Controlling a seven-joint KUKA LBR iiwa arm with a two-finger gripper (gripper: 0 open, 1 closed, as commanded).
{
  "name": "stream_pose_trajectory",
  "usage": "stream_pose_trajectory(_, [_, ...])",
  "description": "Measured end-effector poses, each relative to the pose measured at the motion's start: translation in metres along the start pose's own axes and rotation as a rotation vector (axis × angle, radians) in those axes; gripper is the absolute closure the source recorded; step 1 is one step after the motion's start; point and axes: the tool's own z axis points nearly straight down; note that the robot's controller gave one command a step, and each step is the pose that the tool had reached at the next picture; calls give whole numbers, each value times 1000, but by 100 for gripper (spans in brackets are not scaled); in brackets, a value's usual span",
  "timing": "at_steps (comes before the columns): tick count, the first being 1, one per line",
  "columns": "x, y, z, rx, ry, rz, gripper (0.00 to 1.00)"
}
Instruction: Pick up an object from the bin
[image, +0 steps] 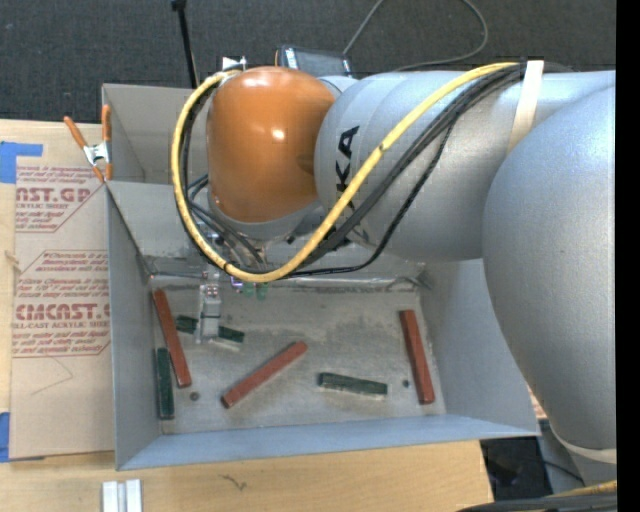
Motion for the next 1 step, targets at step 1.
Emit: stream_pose_trajectory(1, [-16,-67,165,4,7,-145,0])
